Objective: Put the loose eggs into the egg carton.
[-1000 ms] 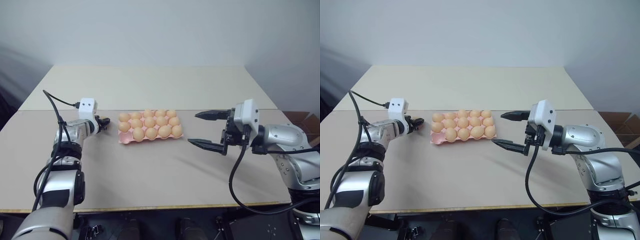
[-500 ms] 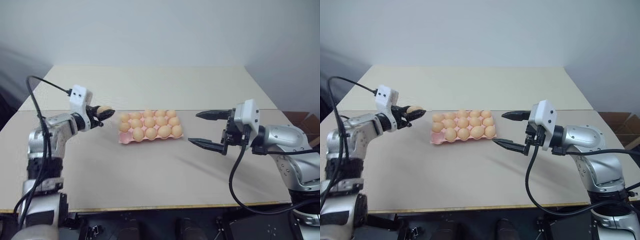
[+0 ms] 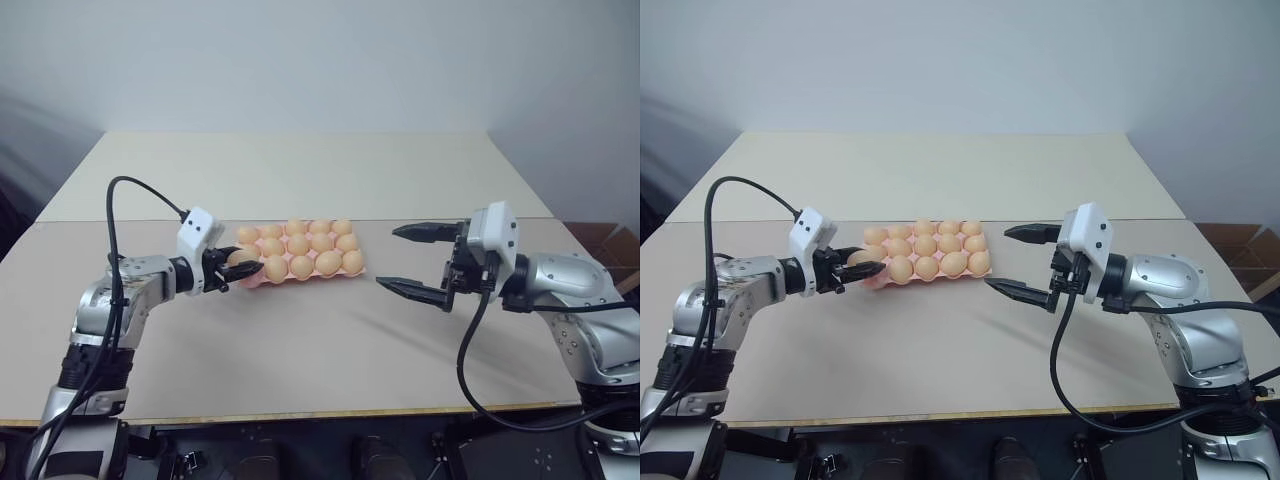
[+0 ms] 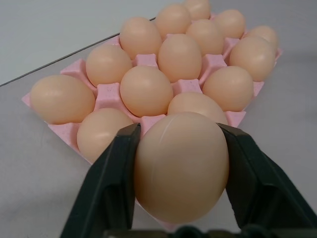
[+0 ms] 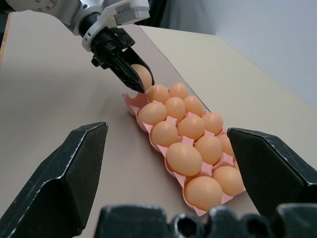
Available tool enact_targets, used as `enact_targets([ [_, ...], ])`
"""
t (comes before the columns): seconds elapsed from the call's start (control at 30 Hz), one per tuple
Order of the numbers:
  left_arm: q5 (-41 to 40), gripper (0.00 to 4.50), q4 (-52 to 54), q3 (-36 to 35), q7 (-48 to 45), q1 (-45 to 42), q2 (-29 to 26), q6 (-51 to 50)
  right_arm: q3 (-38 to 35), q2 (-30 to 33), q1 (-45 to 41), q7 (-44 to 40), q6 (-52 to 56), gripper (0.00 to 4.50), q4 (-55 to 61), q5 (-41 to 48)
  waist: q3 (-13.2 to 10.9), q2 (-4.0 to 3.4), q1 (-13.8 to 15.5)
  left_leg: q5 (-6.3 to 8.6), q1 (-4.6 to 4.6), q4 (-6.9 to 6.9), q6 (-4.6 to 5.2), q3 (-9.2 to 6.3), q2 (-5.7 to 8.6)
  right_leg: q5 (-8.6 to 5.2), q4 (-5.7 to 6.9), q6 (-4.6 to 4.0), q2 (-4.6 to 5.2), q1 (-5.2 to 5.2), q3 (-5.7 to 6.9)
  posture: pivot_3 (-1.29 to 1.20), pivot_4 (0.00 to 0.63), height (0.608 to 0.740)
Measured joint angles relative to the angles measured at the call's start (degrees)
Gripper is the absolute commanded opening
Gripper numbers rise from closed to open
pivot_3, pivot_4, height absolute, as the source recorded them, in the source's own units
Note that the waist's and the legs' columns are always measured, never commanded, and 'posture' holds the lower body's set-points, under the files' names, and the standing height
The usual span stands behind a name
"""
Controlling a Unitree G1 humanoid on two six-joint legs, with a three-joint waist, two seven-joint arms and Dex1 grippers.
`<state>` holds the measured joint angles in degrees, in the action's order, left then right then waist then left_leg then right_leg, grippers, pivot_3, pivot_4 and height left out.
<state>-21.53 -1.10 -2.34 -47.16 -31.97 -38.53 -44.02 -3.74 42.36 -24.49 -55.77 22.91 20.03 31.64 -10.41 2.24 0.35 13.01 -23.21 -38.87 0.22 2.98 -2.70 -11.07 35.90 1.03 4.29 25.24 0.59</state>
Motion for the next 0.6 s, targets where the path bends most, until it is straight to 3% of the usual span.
enact_targets([
  [0.1, 0.08, 4.47, -0.38, 0.01, -0.04, 0.00, 0.00, 0.08, 0.00, 0.00, 0.01, 0.35, 0.00, 4.50, 0.28, 0.00, 0.00, 0.00, -0.02, 0.00, 0.00, 0.00, 0.00, 0.00, 0.00, 0.00, 0.00, 0.00, 0.00, 0.00, 0.00, 0.00, 0.150, 0.740],
  [0.3, -1.09, 4.47, 0.90, -2.19, -0.48, 1.00, -1.29, 0.35, 0.00, -0.02, 0.03, 0.98, 0.00, 4.50, 0.47, 0.01, 0.00, 0.00, -0.16, 0.00, -0.01, 0.01, 0.00, 0.00, -0.01, 0.00, -0.01, 0.00, 0.00, 0.01, -0.01, 0.00, 0.150, 0.740],
  [0.6, -8.47, 4.47, 9.48, -19.37, -5.38, 10.31, -9.77, 2.43, -0.07, -0.10, 0.06, 0.76, -0.01, 4.50, 0.20, 0.06, 0.00, 0.00, -0.72, 0.00, 0.01, 0.02, 0.00, 0.01, -0.05, -0.01, -0.02, 0.00, 0.01, 0.04, 0.01, 0.00, 0.150, 0.740],
])
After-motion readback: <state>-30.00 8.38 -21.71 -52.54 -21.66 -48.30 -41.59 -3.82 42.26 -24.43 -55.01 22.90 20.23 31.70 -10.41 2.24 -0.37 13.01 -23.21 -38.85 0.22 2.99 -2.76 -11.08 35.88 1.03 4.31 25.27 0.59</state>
